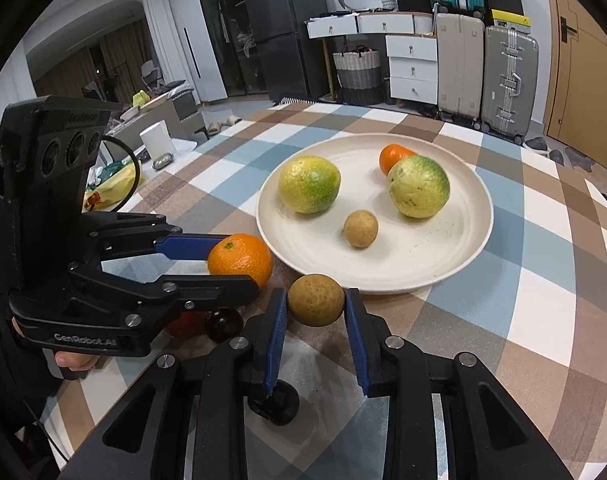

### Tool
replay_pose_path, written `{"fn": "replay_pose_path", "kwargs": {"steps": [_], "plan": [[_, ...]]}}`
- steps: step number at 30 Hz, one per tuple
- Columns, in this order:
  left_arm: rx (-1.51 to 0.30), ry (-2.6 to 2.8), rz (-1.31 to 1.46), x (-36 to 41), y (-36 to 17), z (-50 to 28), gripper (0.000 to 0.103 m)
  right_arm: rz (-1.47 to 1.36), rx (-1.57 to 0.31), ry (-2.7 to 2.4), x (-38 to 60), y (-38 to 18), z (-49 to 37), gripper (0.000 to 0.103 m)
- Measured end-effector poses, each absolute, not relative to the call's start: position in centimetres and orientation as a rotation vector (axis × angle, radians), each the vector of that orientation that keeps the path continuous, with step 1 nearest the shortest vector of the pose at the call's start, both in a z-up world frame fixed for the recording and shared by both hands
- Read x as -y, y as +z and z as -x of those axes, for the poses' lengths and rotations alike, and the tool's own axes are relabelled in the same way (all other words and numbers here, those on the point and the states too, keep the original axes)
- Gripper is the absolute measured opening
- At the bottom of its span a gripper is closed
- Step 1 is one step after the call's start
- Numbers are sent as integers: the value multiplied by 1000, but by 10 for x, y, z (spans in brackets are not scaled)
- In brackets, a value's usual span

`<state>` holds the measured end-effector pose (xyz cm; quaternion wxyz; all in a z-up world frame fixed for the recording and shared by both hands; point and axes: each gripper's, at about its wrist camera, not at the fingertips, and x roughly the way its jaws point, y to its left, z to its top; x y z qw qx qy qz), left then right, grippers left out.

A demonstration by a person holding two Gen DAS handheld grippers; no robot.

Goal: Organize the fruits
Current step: 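Carry the orange with the left gripper while the right carries the brown fruit over the plate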

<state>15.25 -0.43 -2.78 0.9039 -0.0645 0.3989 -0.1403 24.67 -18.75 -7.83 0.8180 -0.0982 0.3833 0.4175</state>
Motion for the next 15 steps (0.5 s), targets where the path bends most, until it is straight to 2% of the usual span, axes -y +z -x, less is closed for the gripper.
{"fn": "replay_pose_path", "kwargs": {"steps": [15], "plan": [[-760, -209, 206, -19, -16, -148, 37, 115, -734, 785, 205, -66, -260, 30]]}}
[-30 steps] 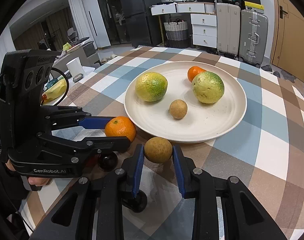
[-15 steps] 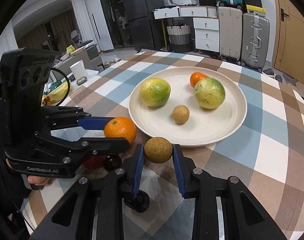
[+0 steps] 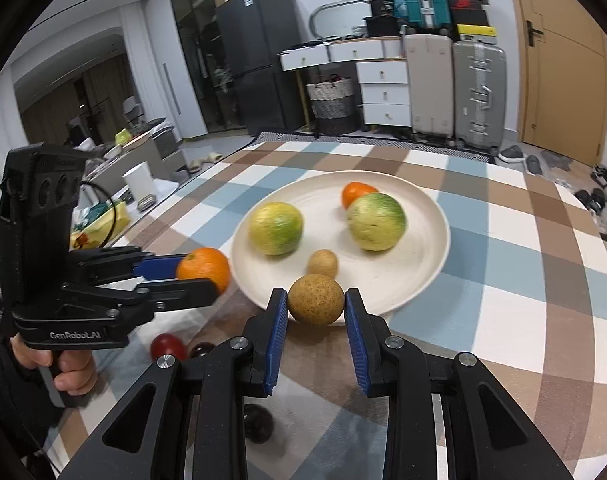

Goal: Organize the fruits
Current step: 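Carry the orange with the left gripper while the right carries the brown fruit over the plate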

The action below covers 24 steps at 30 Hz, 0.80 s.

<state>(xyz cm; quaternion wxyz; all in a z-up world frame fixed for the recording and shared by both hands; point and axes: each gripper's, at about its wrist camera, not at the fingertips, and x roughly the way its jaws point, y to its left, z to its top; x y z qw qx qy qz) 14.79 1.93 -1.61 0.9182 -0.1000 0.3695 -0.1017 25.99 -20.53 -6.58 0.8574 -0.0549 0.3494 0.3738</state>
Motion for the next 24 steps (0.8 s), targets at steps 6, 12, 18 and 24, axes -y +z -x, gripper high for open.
{"fn": "replay_pose_path", "kwargs": {"steps": [6, 12, 18, 24], "plan": [[-721, -187, 226, -24, -13, -147, 37, 87, -719, 727, 212, -68, -268, 30], [-717, -163, 208, -19, -13, -152, 37, 68, -718, 705, 217, -69, -272, 30], [-729, -176, 191, -9, -15, -168, 37, 60, -711, 706, 219, -68, -272, 30], [-756, -141, 156, -5, -19, -187, 37, 58, -713, 713, 218, -69, -272, 30]]}}
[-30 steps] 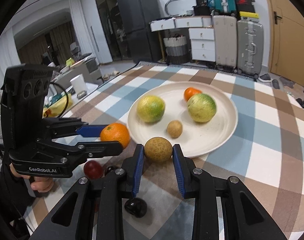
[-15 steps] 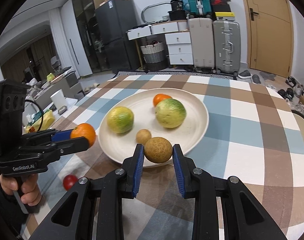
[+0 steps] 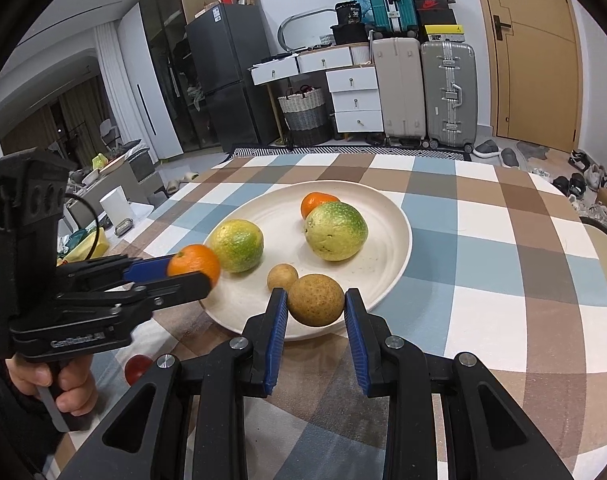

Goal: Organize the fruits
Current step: 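Carry the orange with the left gripper while the right carries the brown fruit over the plate, then lower the orange onto the plate and open the left gripper while the right releases the brown fruit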

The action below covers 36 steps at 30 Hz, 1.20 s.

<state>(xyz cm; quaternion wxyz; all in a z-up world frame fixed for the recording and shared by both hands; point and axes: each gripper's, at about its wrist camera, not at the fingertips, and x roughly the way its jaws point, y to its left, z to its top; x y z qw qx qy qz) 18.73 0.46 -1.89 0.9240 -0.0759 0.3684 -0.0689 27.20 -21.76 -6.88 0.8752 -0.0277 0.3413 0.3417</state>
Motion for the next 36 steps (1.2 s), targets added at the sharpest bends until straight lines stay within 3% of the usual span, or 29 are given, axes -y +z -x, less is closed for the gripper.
{"fn": "replay_pose_path", "kwargs": {"steps": [36], "plan": [[-753, -79, 71, -3, -29, -204, 37, 44, -736, 664, 210, -73, -285, 30]]}}
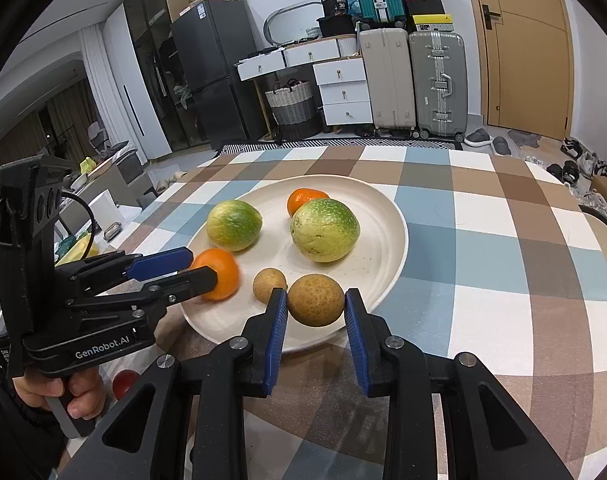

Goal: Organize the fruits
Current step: 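Lower the orange onto the plate and open the left gripper while the right releases the brown fruit, then move both grippers from the plate toward the red tomatoes and dark plums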

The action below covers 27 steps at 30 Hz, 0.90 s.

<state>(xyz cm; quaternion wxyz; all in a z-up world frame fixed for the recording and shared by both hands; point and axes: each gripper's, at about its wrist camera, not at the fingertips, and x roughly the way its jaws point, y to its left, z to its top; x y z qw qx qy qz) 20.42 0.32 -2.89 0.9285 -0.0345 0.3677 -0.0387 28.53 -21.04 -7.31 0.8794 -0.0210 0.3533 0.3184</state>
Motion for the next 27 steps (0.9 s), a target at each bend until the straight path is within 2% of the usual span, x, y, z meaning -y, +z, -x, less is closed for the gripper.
{"fn": "replay_pose_path", "kwargs": {"steps": [1, 4, 9, 11, 12, 14, 15, 17, 20, 24, 27], "plan": [[-754, -79, 67, -3, -29, -203, 37, 41, -723, 660, 212, -72, -284, 31], [-750, -84, 65, -3, -28, -200, 38, 32, -682, 654, 216, -67, -280, 43], [-745, -90, 66, -4, -27, -195, 40, 26, -674, 642, 219, -66, -280, 50], [-741, -85, 68, -5, -26, -192, 56, 25, -681, 639, 219, -66, -281, 55], [-737, -82, 70, -6, -25, -191, 59, 22, -684, 640, 220, -67, -281, 59], [-729, -80, 73, -8, -23, -189, 64, 16, -677, 637, 221, -67, -281, 74], [-727, -78, 75, -8, -23, -188, 66, 16, -673, 637, 221, -66, -281, 76], [-722, -74, 78, -10, -22, -186, 79, 19, -664, 646, 220, -65, -279, 87], [-706, -77, 80, -11, -18, -182, 82, 43, -667, 666, 216, -66, -276, 98], [-689, -72, 98, -14, -15, -172, 88, 63, -644, 699, 213, -64, -270, 103], [-683, -70, 106, -16, -14, -167, 100, 64, -630, 694, 213, -63, -268, 103]]}}
